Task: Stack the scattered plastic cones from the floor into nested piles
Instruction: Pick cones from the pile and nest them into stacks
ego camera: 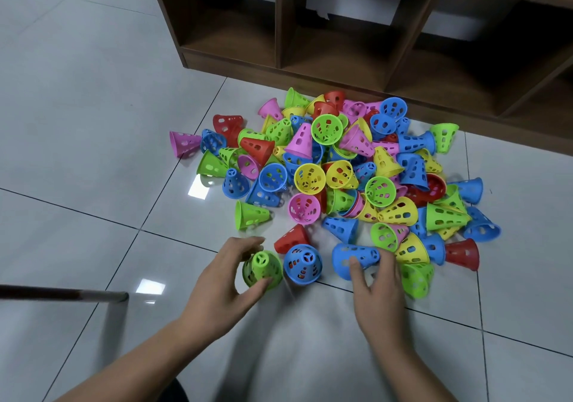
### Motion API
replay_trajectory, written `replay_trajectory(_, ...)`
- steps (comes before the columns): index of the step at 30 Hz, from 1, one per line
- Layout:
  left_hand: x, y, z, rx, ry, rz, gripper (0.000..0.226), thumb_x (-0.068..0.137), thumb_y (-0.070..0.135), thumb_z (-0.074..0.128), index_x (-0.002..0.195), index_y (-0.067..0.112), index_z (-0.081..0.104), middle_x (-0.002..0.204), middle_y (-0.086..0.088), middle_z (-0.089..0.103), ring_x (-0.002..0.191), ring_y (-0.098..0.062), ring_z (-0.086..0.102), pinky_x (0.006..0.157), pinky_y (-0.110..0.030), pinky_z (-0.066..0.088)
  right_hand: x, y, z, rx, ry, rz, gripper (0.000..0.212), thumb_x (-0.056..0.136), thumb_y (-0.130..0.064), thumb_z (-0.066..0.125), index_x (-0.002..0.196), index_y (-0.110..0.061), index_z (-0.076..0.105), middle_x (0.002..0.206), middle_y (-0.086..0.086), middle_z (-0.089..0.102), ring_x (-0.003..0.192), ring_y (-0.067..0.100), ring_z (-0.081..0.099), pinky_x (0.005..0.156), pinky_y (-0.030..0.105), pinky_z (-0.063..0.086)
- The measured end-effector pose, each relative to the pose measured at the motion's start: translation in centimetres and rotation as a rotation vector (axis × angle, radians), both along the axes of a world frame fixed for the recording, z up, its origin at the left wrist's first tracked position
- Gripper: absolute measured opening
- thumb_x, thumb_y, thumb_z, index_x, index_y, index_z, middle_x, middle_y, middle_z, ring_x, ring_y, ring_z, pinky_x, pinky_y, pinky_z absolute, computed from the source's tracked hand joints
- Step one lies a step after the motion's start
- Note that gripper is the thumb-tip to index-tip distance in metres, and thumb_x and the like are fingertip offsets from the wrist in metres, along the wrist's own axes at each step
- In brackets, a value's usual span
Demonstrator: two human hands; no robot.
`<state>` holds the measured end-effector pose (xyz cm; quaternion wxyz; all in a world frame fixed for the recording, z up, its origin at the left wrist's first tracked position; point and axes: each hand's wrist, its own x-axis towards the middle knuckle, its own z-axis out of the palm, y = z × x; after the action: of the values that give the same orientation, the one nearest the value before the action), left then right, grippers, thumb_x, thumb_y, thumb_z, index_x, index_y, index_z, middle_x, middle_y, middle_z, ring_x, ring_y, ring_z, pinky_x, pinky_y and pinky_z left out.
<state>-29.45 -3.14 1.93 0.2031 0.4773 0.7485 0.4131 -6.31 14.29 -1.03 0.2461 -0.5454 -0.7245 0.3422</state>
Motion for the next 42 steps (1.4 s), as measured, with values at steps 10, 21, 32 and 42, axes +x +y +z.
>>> replay_trajectory(10,-0.3,0.4,-0.1,-0.033,0.080,-0.031,0.043,0.089,0.028,0.086,0.124,0.033,0.062,0.122,0.019,0.057,0.110,-0.009,0.064,0.090,-0.034,0.057,-4.3,-2.7,4.6,0.205,0.159,0.297,0.035,0.100,-0.037,0.061,0.128,-0.018,0.054,0.127,-0.003,0.055,0.124,0.017,0.055,0.106,0.028,0.044)
replay_trajectory(21,-2.3,0.1,0.1,-0.044,-0.025,-0.048,0.044,0.105,0.057,0.052,0.140,0.032,0.055,0.132,0.019,0.060,0.121,-0.012,0.064,0.100,-0.025,0.051,-4.6,-2.8,2.0,0.141,-0.030,0.435,0.039,0.100,-0.049,0.064,0.131,-0.027,0.060,0.127,-0.009,0.054,0.123,0.016,0.055,0.104,0.034,0.049)
replay_trajectory(32,-8.5,5.5,-4.2,-0.376,0.525,-0.101,0.066,0.093,0.035,0.076,0.153,0.028,0.050,0.159,0.001,0.049,0.141,-0.029,0.051,0.102,-0.046,0.050,-4.8,3.4,-0.7,0.221,-0.256,0.288,0.032,0.099,-0.024,0.064,0.130,-0.017,0.065,0.131,-0.003,0.056,0.121,0.025,0.055,0.100,0.047,0.051)
replay_trajectory(42,-8.9,3.1,-7.7,-0.534,0.608,-0.021,0.072,0.064,0.031,0.093,0.129,0.024,0.062,0.117,-0.001,0.060,0.103,-0.034,0.060,0.076,-0.042,0.055,-4.0,3.8,-3.6,0.141,-0.575,0.341,0.066,0.081,-0.028,0.077,0.141,-0.021,0.050,0.130,0.003,0.055,0.121,0.029,0.050,0.100,0.043,0.050)
